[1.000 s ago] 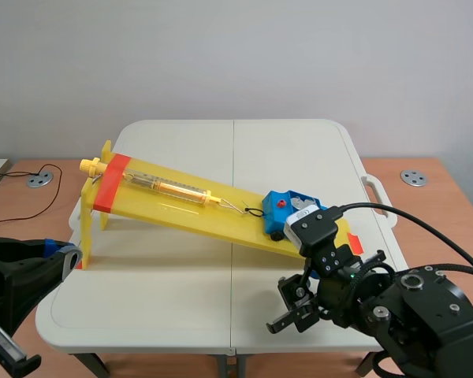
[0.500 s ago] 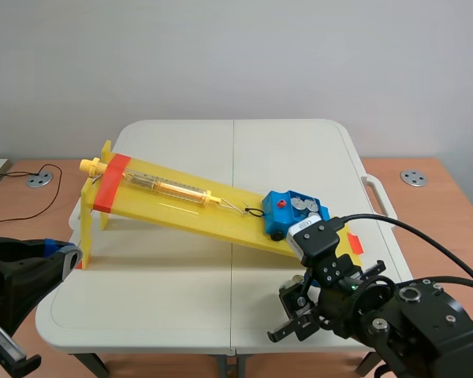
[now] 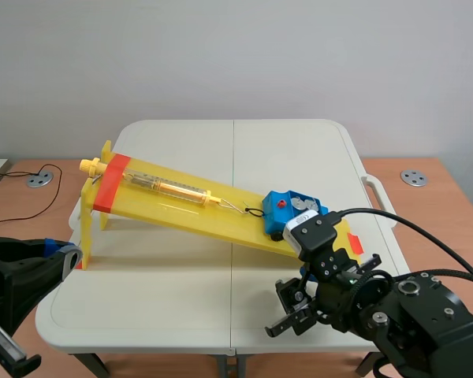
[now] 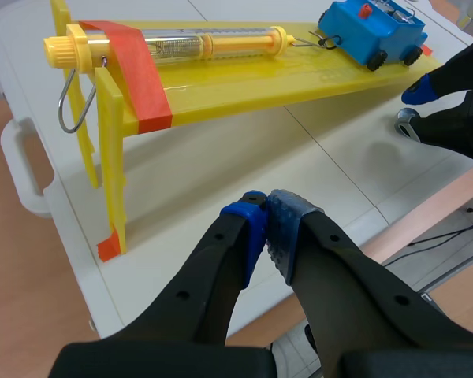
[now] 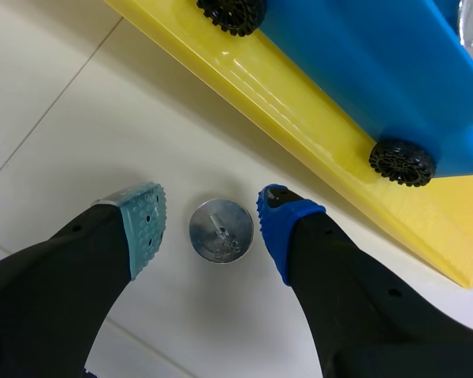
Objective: Place the four metal weights on the blue cart on the ramp.
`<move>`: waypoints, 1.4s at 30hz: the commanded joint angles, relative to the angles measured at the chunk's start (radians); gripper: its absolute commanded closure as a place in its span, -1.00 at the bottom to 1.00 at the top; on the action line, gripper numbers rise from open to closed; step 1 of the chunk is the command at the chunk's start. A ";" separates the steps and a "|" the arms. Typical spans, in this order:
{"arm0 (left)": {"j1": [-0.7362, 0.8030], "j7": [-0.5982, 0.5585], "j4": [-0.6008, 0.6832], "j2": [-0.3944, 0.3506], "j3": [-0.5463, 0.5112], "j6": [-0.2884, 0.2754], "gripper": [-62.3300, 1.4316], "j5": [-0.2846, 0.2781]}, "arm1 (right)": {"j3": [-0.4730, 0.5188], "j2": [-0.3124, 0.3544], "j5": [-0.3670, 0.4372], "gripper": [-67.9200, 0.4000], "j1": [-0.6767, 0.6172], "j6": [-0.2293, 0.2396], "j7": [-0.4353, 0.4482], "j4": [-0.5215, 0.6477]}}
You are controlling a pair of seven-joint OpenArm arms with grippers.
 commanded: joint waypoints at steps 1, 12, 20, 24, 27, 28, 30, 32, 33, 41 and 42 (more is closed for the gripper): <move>-0.008 -0.104 0.081 0.005 -0.008 -0.032 0.87 -0.059 | 0.009 -0.037 0.052 0.18 0.095 0.031 0.122 0.035; -0.008 -0.104 0.081 0.005 -0.008 -0.032 0.87 -0.059 | -0.035 -0.044 0.052 0.18 0.092 0.038 0.085 0.034; -0.008 -0.104 0.081 0.005 -0.008 -0.032 0.87 -0.059 | -0.035 -0.043 0.052 0.18 0.090 -0.001 0.064 0.034; -0.008 -0.104 0.081 0.005 -0.008 -0.032 0.87 -0.059 | -0.032 -0.043 0.051 0.18 0.090 -0.020 0.036 0.034; -0.008 -0.104 0.081 0.005 -0.008 -0.032 0.87 -0.059 | -0.032 -0.043 0.051 0.18 0.090 -0.019 0.037 0.037; -0.008 -0.104 0.081 0.005 -0.008 -0.032 0.87 -0.059 | -0.032 -0.043 0.051 0.18 0.090 -0.019 0.036 0.039; -0.008 -0.104 0.081 0.005 -0.008 -0.032 0.87 -0.059 | -0.032 -0.043 0.049 0.18 0.090 -0.019 0.031 0.044; -0.008 -0.104 0.081 0.005 -0.008 -0.032 0.87 -0.059 | -0.032 -0.043 0.049 0.18 0.090 -0.019 0.014 0.048; -0.008 -0.104 0.081 0.005 -0.008 -0.032 0.87 -0.059 | -0.032 -0.043 0.049 0.18 0.089 -0.019 0.005 0.048; -0.008 -0.104 0.081 0.005 -0.008 -0.032 0.87 -0.059 | -0.032 -0.019 0.049 0.28 0.084 -0.048 -0.056 0.048; -0.008 -0.104 0.081 0.005 -0.008 -0.032 0.87 -0.059 | -0.032 -0.013 0.049 0.28 0.084 -0.065 -0.058 0.048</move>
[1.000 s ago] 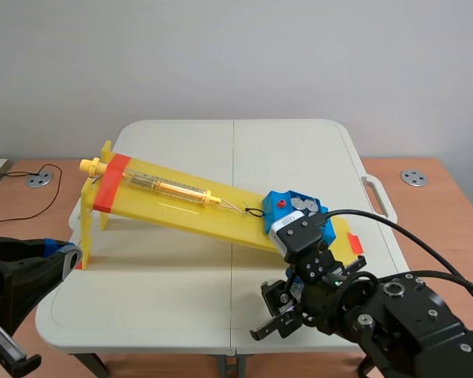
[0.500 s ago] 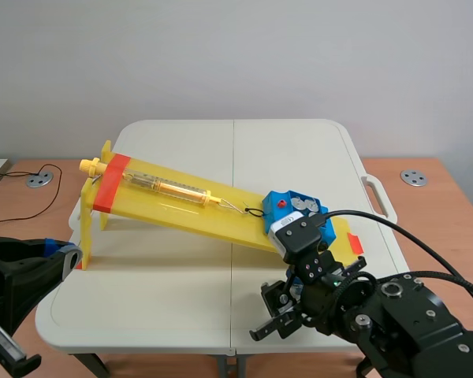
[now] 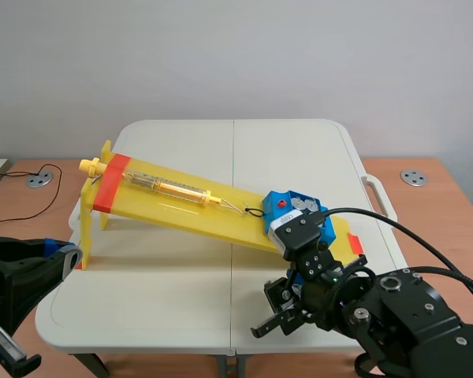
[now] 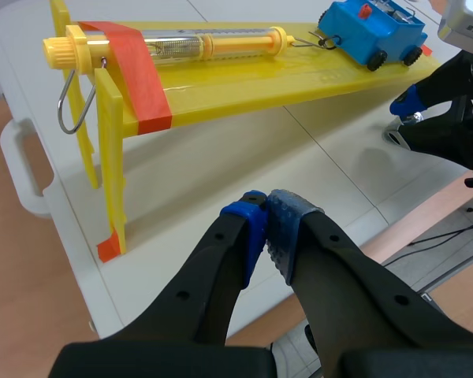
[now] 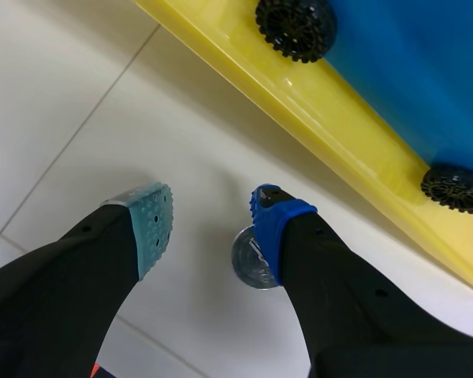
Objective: Place the four metal weights on the blue cart on the ramp.
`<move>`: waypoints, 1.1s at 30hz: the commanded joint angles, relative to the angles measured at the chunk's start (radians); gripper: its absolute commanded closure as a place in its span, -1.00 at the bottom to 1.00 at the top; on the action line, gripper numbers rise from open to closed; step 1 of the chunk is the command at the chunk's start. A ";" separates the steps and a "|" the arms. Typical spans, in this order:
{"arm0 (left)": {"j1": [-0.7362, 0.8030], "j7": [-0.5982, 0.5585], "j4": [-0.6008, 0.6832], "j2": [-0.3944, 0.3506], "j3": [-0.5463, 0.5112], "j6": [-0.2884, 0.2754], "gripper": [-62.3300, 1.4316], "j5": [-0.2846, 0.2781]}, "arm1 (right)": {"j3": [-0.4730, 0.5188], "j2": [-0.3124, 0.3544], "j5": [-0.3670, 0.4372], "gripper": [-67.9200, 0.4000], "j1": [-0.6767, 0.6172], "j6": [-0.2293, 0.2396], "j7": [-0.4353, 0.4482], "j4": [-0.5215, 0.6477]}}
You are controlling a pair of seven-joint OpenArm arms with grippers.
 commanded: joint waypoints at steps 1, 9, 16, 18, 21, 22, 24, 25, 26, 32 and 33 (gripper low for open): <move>-0.008 -0.104 0.081 0.005 -0.008 -0.032 0.87 -0.059 | 0.002 0.023 0.049 0.28 0.069 -0.058 0.000 0.048; -0.008 -0.105 0.081 0.005 -0.008 -0.032 0.87 -0.059 | 0.001 0.063 0.048 0.48 0.057 -0.059 -0.005 0.048; -0.008 -0.105 0.081 0.005 -0.008 -0.032 0.87 -0.059 | 0.001 0.067 0.047 0.77 0.055 -0.060 -0.004 0.048; -0.008 -0.105 0.081 0.005 -0.008 -0.032 0.87 -0.059 | 0.001 0.067 0.047 0.84 0.055 -0.060 -0.005 0.048; -0.008 -0.105 0.081 0.005 -0.008 -0.032 0.87 -0.059 | 0.001 0.067 0.043 0.96 0.055 -0.060 -0.012 0.048; -0.008 -0.105 0.081 0.005 -0.008 -0.032 0.87 -0.059 | 0.001 0.067 0.043 0.97 0.055 -0.060 -0.012 0.048; -0.008 -0.105 0.081 0.005 -0.008 -0.032 0.87 -0.059 | 0.001 0.067 0.043 0.97 0.055 -0.060 -0.011 0.048; -0.008 -0.105 0.081 0.005 -0.008 -0.032 0.87 -0.059 | 0.001 0.067 0.043 0.97 0.055 -0.060 -0.010 0.048; -0.008 -0.105 0.081 0.005 -0.008 -0.032 0.87 -0.059 | 0.001 0.067 0.043 0.97 0.055 -0.060 -0.010 0.048; -0.008 -0.105 0.081 0.005 -0.008 -0.032 0.87 -0.059 | 0.027 0.071 0.047 0.97 0.043 -0.059 -0.006 0.086; -0.008 -0.105 0.081 0.005 -0.008 -0.032 0.87 -0.059 | 0.034 0.075 0.052 0.97 0.037 -0.058 -0.008 0.108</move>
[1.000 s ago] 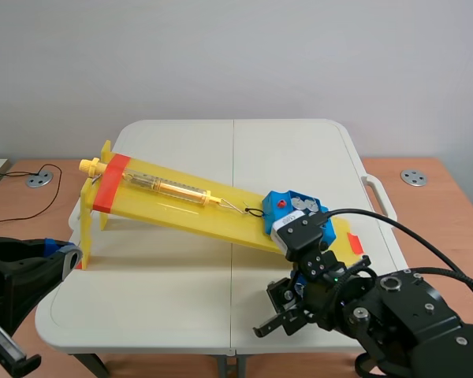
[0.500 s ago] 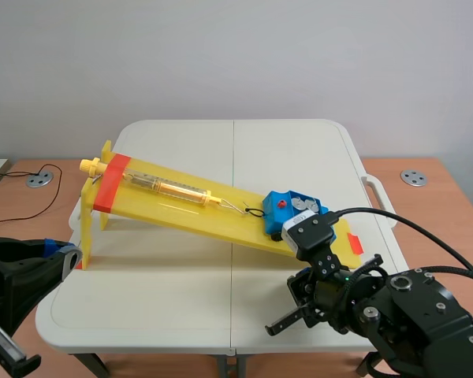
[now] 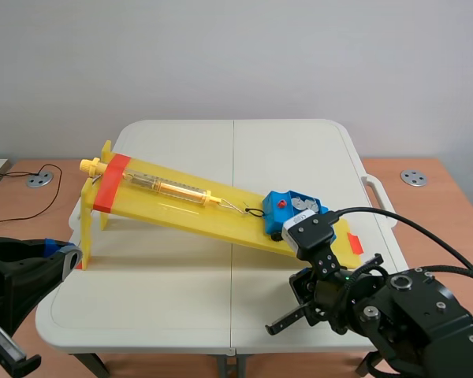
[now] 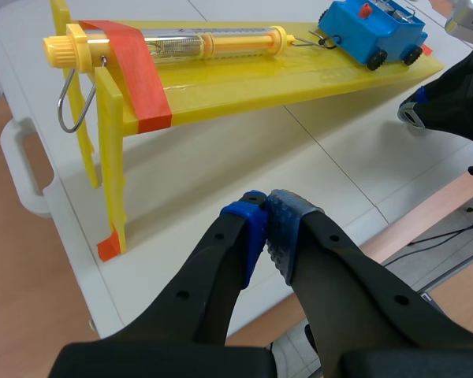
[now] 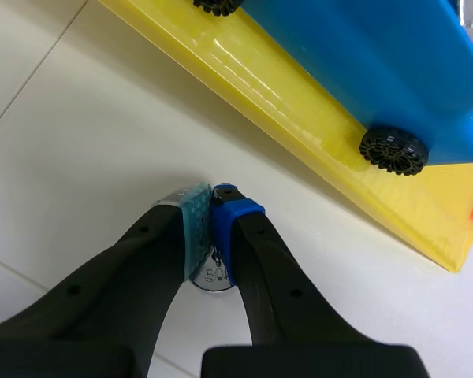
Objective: Place the four metal weights on the blue cart on the ramp.
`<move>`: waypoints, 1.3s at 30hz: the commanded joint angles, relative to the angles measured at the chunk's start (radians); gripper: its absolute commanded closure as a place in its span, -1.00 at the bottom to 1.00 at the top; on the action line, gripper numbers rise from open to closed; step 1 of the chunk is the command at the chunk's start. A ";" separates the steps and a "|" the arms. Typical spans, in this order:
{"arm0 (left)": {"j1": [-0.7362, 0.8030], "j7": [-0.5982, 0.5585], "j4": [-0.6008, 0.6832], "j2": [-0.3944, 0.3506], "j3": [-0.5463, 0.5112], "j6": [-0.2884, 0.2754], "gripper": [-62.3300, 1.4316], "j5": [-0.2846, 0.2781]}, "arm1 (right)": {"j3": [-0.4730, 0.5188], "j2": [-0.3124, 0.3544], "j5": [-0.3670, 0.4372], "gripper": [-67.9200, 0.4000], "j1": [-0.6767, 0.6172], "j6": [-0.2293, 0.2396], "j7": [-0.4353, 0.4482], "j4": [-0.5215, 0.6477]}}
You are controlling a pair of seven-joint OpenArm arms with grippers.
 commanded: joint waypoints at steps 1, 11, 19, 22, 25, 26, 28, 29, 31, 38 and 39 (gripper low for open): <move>-0.008 -0.105 0.081 0.005 -0.008 -0.032 0.87 -0.059 | 0.034 0.047 0.054 0.97 0.025 -0.018 0.013 0.127; -0.008 -0.105 0.081 0.005 -0.008 -0.032 0.87 -0.059 | 0.067 0.099 0.117 0.97 -0.076 -0.003 -0.023 0.336; -0.008 -0.105 0.081 0.005 -0.008 -0.032 0.87 -0.059 | 0.077 0.099 0.117 0.89 -0.078 -0.003 -0.026 0.339; -0.008 -0.105 0.081 0.005 -0.008 -0.032 0.87 -0.059 | 0.077 0.099 0.117 0.46 -0.078 -0.003 -0.027 0.339; -0.008 -0.105 0.081 0.005 -0.008 -0.032 0.87 -0.059 | 0.077 0.099 0.117 0.27 -0.078 -0.003 -0.026 0.339; -0.008 -0.105 0.081 0.005 -0.008 -0.032 0.87 -0.059 | 0.076 0.099 0.117 0.27 -0.078 -0.003 -0.026 0.338; -0.008 -0.105 0.081 0.005 -0.008 -0.032 0.87 -0.059 | 0.076 0.099 0.117 0.27 -0.078 -0.003 -0.020 0.330; -0.008 -0.105 0.081 0.005 -0.008 -0.032 0.87 -0.059 | 0.076 0.099 0.117 0.27 -0.077 -0.003 -0.013 0.322; -0.008 -0.105 0.081 0.005 -0.008 -0.032 0.87 -0.059 | 0.075 0.098 0.117 0.27 -0.077 -0.003 0.008 0.298; -0.008 -0.105 0.081 0.005 -0.008 -0.032 0.87 -0.059 | 0.068 0.096 0.116 0.27 -0.077 0.024 0.074 0.224; -0.008 -0.105 0.081 0.005 -0.008 -0.032 0.87 -0.059 | 0.067 0.095 0.116 0.27 -0.077 0.029 0.077 0.220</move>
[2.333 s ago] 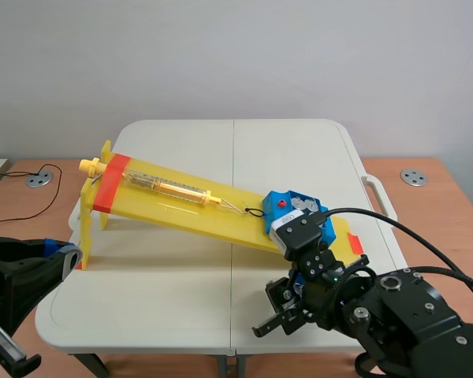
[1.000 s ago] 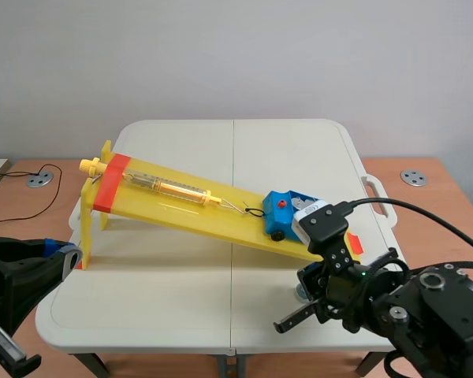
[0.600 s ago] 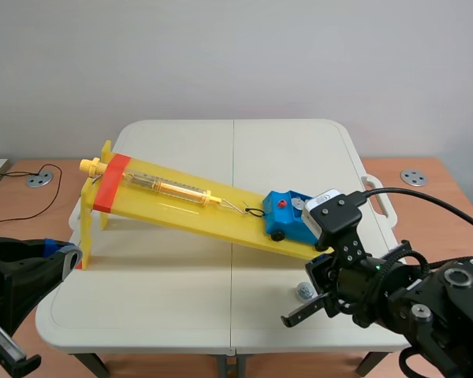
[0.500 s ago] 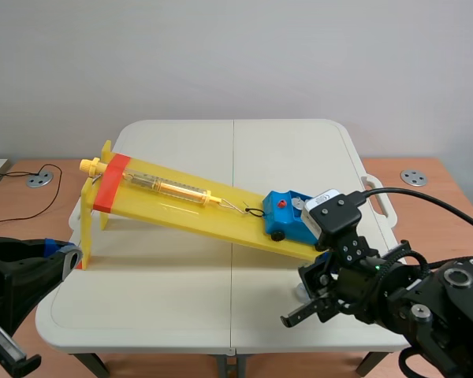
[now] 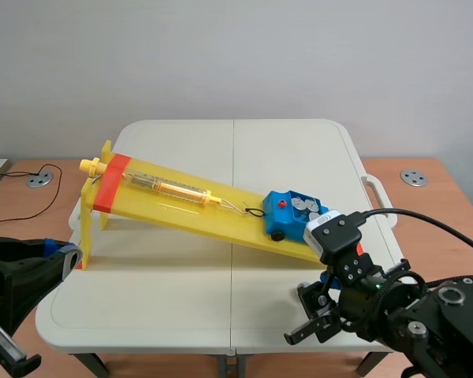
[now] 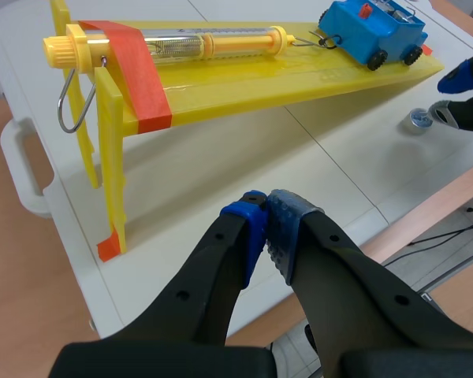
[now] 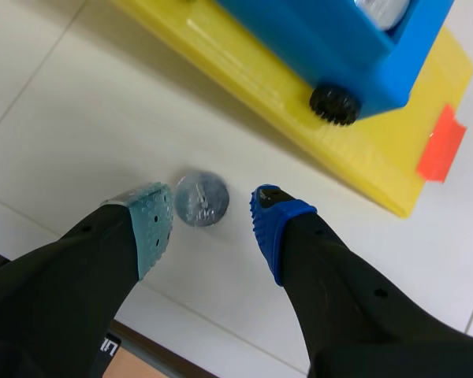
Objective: Place the four metal weights on the blue cart on the ramp.
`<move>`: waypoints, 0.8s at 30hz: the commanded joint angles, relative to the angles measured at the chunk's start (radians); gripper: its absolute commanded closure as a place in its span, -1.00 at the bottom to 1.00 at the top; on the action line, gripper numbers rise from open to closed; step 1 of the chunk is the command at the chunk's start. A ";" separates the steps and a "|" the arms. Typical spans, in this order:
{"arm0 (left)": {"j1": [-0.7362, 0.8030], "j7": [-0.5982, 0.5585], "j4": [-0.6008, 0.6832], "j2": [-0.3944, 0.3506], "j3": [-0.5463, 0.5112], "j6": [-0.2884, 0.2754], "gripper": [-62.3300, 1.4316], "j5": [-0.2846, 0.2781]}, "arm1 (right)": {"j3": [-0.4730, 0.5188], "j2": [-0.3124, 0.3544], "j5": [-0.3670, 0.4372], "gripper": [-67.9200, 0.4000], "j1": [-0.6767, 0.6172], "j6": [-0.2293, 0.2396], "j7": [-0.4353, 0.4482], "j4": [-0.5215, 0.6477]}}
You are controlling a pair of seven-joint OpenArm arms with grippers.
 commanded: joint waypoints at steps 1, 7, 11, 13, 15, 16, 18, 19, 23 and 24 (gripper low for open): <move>-0.008 -0.105 0.081 0.005 -0.008 -0.032 0.87 -0.059 | 0.023 0.029 0.050 0.27 0.043 0.019 0.120 0.049; -0.008 -0.105 0.081 0.005 -0.008 -0.032 0.87 -0.059 | 0.018 0.010 0.034 0.27 0.057 0.027 0.154 0.014; -0.008 -0.105 0.081 0.005 -0.008 -0.032 0.87 -0.059 | 0.018 -0.005 0.000 0.27 0.070 0.030 0.176 0.010; -0.009 -0.105 0.081 0.005 -0.008 -0.032 0.87 -0.059 | 0.009 -0.008 -0.002 0.27 0.079 0.030 0.172 0.009; -0.009 -0.105 0.081 0.005 -0.008 -0.032 0.87 -0.059 | 0.003 -0.012 -0.002 0.27 0.085 0.030 0.172 0.006; -0.009 -0.105 0.081 0.005 -0.008 -0.032 0.87 -0.059 | 0.000 -0.014 -0.002 0.27 0.089 0.030 0.172 0.004; -0.009 -0.105 0.081 0.005 -0.008 -0.032 0.87 -0.059 | -0.011 -0.017 -0.002 0.27 0.095 0.030 0.172 -0.003; -0.009 -0.105 0.081 0.005 -0.008 -0.032 0.87 -0.059 | -0.016 -0.018 -0.002 0.27 0.099 0.030 0.173 -0.010; -0.009 -0.105 0.081 0.005 -0.008 -0.032 0.87 -0.060 | -0.038 -0.018 -0.002 0.27 0.113 0.030 0.176 -0.035; -0.009 -0.105 0.081 0.005 -0.008 -0.032 0.87 -0.060 | -0.042 -0.018 -0.002 0.27 0.117 0.030 0.176 -0.041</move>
